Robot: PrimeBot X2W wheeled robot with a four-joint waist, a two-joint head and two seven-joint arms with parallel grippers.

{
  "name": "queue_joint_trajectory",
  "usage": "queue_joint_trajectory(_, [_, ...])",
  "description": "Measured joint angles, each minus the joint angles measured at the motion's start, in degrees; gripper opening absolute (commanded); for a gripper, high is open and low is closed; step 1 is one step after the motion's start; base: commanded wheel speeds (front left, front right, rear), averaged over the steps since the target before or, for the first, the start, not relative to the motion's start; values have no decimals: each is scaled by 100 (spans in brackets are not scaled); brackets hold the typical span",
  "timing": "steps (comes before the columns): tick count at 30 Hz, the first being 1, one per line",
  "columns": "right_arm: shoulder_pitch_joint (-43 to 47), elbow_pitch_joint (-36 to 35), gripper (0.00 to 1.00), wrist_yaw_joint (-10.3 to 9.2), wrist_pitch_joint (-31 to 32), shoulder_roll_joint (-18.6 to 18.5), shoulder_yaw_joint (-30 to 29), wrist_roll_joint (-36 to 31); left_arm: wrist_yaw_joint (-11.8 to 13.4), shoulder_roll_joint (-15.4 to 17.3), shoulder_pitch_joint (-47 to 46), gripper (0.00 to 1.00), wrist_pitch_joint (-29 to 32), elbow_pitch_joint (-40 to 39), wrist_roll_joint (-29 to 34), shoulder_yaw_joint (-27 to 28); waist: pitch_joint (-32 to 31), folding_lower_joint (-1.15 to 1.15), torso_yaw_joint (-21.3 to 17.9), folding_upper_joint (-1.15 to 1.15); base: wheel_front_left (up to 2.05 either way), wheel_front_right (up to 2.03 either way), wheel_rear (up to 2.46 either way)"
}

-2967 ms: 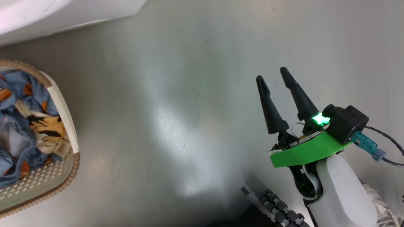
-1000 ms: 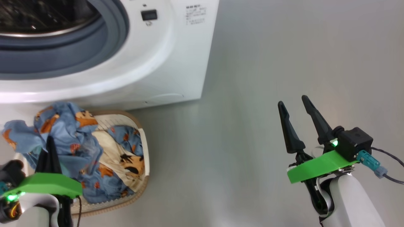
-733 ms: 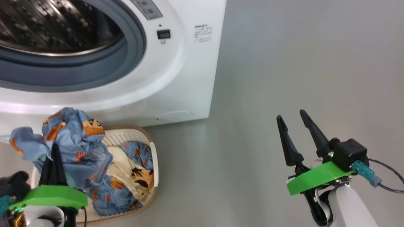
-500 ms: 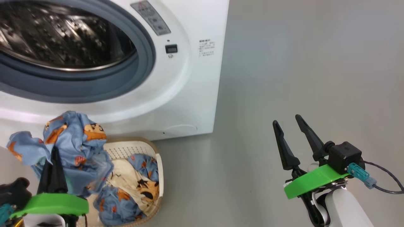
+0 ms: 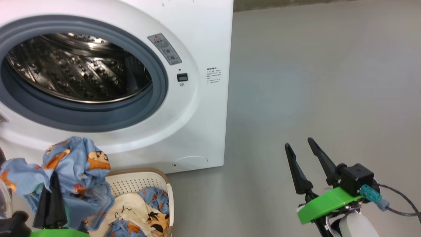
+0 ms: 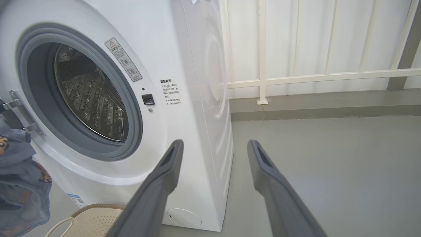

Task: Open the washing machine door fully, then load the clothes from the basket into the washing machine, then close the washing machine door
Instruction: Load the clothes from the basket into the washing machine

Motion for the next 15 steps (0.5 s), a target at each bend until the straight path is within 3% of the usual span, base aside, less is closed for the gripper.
queue_joint_trajectory(15, [208,-23,100,0,0,0,-34,0,0,-29,330,0,0,-276,59,57,-210,0,-124,0,0,0,0])
